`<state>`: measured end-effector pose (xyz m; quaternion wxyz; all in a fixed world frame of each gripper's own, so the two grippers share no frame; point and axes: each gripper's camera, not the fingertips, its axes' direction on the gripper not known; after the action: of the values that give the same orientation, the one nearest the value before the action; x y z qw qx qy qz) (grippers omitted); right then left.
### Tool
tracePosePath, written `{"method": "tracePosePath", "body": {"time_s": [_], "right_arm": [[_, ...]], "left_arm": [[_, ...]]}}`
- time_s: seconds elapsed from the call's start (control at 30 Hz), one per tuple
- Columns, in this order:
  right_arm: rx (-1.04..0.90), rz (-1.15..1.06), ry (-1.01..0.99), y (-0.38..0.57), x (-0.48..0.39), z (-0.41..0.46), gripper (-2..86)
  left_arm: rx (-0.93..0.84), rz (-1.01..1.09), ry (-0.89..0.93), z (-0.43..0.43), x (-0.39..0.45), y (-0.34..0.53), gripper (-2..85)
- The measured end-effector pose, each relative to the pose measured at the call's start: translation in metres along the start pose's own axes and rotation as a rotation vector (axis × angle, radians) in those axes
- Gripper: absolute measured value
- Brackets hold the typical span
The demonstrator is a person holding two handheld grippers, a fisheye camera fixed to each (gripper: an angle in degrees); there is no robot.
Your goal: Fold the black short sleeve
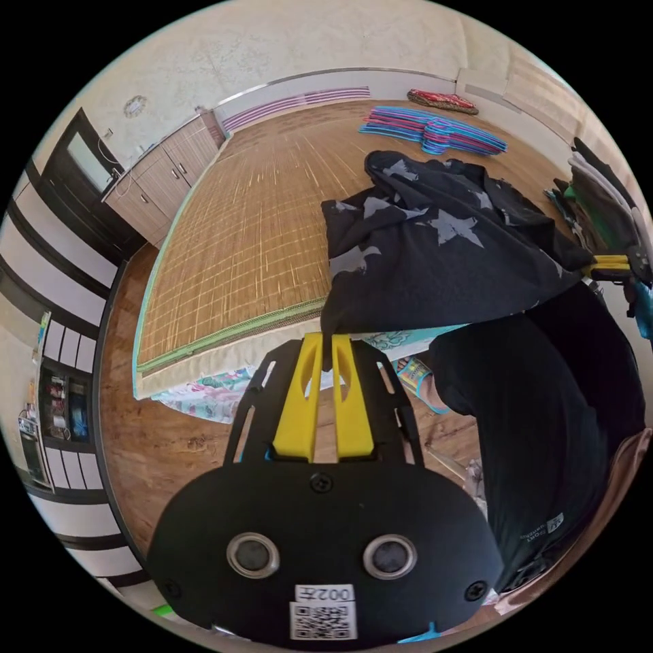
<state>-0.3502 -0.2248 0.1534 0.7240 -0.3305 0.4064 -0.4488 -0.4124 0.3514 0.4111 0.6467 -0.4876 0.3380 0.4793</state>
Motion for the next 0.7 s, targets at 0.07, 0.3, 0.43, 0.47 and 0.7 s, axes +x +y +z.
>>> {"method": "tracePosePath", "body": {"time_s": [0.07, 0.3, 0.43, 0.47, 0.7], "right_arm": [[-0.021, 0.014, -0.024, 0.000, 0.001, 0.003, 1.9], [-0.006, 0.005, -0.013, -0.011, -0.010, -0.032, 5.9], [0.131, -0.089, 0.002, -0.042, -0.043, -0.063, 6.6], [0.174, -0.115, -0.017, -0.054, -0.052, -0.068, 6.9], [0.345, -0.225, -0.198, -0.144, -0.102, -0.050, 9.0]], "left_arm": [[-0.012, -0.013, 0.036, 0.006, -0.003, 0.013, -0.4], [-0.023, -0.038, 0.081, 0.010, -0.015, 0.039, 1.7], [-0.018, -0.066, 0.125, 0.013, -0.027, 0.060, 5.3], [-0.015, -0.075, 0.133, 0.014, -0.031, 0.066, 6.2], [0.028, -0.043, 0.159, 0.025, -0.041, 0.094, 6.1]]}}
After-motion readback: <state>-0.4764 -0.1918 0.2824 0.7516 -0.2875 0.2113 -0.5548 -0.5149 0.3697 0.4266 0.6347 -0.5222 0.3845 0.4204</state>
